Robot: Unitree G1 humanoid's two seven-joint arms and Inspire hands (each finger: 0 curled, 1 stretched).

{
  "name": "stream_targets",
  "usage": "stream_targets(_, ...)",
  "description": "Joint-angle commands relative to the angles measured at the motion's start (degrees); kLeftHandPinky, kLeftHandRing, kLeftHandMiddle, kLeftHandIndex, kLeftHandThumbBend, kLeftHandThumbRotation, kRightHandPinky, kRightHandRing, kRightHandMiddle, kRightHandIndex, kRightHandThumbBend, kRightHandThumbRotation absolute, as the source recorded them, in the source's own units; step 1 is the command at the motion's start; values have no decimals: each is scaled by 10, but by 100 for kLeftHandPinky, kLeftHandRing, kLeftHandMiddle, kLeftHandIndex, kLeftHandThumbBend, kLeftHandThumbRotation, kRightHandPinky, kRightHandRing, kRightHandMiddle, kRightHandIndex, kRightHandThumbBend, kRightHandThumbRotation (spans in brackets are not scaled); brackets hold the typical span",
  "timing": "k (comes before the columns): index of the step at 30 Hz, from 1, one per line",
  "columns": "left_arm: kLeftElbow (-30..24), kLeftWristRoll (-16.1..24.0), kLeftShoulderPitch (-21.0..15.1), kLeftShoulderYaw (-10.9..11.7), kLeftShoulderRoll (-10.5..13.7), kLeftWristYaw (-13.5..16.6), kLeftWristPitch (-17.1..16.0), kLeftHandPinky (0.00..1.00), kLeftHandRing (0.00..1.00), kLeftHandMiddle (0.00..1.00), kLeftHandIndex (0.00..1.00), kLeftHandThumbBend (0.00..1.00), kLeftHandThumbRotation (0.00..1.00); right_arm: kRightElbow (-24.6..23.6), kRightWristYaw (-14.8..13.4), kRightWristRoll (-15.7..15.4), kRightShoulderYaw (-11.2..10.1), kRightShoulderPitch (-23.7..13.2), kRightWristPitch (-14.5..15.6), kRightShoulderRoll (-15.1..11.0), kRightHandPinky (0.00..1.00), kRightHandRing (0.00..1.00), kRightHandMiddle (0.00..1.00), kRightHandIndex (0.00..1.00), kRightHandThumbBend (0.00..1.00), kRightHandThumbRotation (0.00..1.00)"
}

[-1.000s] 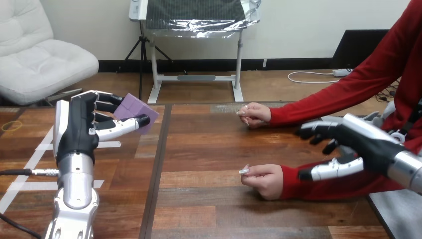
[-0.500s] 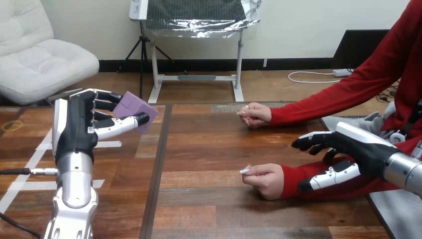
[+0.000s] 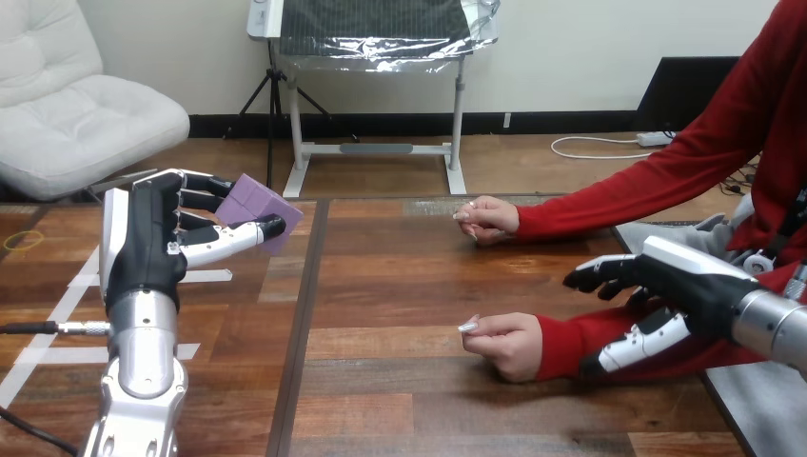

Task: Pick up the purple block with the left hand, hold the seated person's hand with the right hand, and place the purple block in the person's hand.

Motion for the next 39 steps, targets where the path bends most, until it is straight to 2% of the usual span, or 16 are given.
stream_targets(1,-28,-6,-22,14,1,-4,-9,34,38,42,45,64,0,0,-14,-10,11,-53,1,-12,72,84,86,85,100,30)
stream_targets(13,-38,-8,-18,16,-1,-6,6,34,38,42,45,63,0,-2,-59,-57,37,-56,3,-8,71,81,84,83,100,17)
stream_targets(17,-40,-8,-17,17,-1,-6,8,34,38,42,45,63,0,0,-85,-75,46,-56,2,-6,70,80,83,82,100,15)
stream_targets(27,-39,-5,-15,19,0,-10,8,33,38,42,45,63,0,9,-133,-117,71,-60,4,-2,68,76,79,79,100,12)
stream_targets(39,-41,-6,-14,23,-3,-13,14,33,38,43,46,63,0,40,-186,-148,102,-71,4,9,65,72,75,76,100,12)
